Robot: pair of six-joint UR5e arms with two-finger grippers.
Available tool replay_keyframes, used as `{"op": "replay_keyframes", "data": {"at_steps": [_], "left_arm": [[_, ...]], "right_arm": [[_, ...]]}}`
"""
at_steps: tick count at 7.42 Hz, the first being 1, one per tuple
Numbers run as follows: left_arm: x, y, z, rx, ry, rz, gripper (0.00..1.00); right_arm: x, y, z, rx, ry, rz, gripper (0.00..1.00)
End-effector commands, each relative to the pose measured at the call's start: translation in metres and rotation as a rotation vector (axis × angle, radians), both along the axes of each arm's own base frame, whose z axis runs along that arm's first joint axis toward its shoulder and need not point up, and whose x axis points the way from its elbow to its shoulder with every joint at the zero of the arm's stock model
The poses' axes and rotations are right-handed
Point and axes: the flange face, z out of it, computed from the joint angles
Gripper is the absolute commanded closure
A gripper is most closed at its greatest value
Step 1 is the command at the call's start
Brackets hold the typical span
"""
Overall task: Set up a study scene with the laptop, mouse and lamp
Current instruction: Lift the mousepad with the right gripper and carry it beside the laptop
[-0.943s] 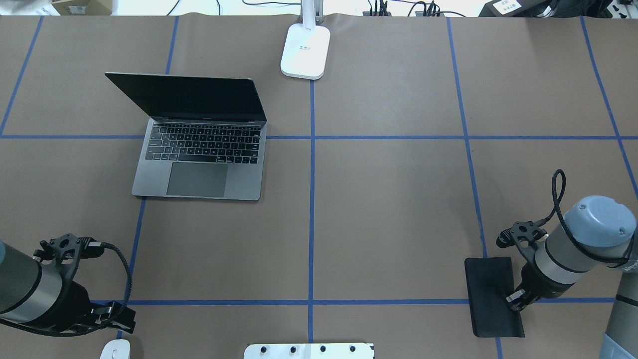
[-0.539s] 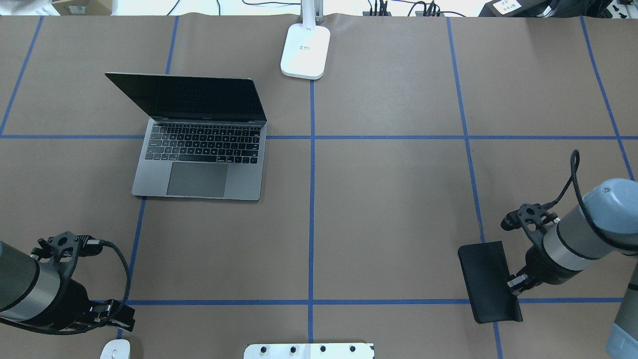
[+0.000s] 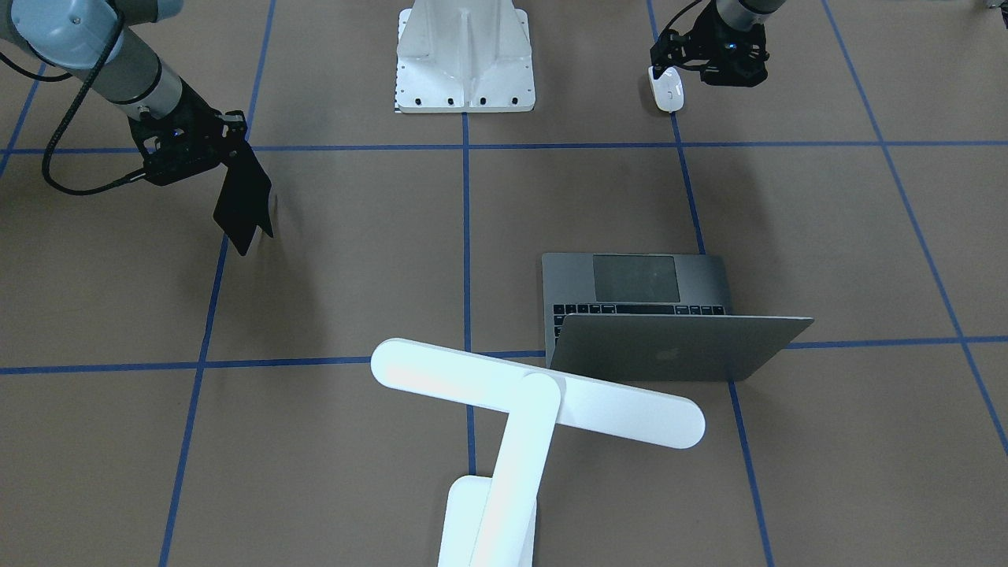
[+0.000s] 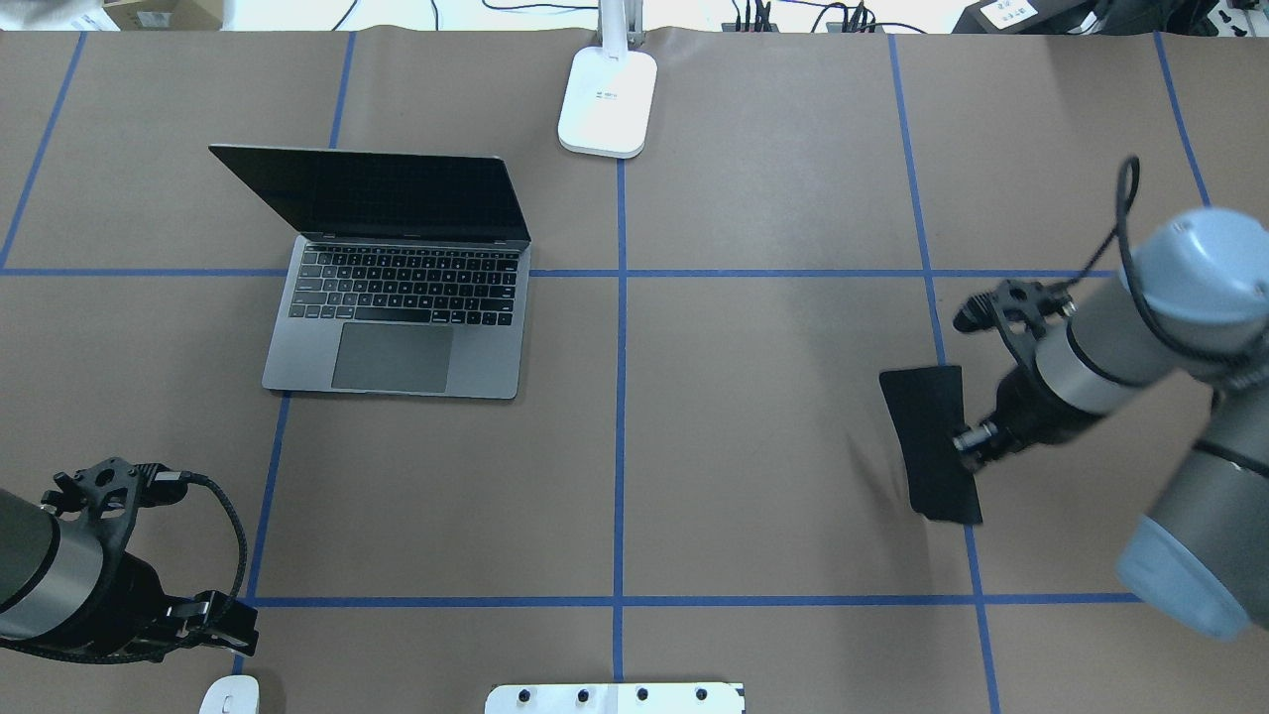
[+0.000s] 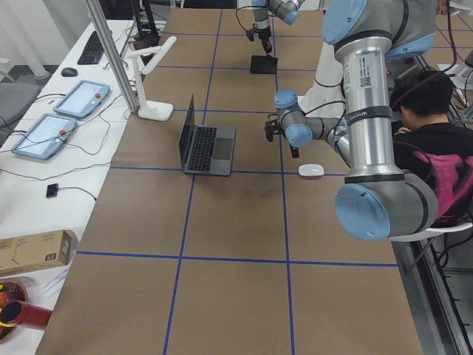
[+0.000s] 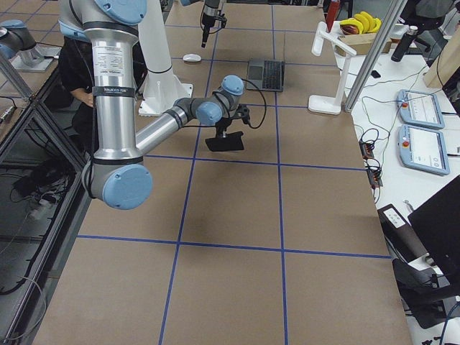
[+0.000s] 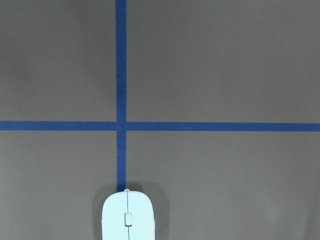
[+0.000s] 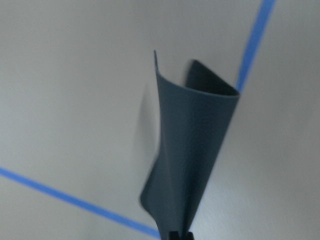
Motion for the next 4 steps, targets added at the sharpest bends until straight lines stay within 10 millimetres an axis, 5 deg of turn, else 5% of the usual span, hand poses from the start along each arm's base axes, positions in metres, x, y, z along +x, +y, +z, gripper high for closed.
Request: {"op": "replay_keyframes", "data": {"at_steps": [1, 2, 4], "left_arm": [[-0.001, 0.001, 0.002, -0.027, -0.013, -0.019, 0.09], [0.000, 0.002, 0.002, -0.060, -0.027, -0.046, 0.10], [0.000, 0.006, 0.009, -0.071, -0.058, -0.084, 0.10]], "right_arm": [[0.005, -0.081, -0.095, 0.023, 0.084, -0.013, 0.90], [0.000, -0.099, -0.110, 0.023, 0.071, -0.002, 0.90], [-0.018, -0.164, -0.158, 0.006, 0.057, 0.038, 0.90]]}}
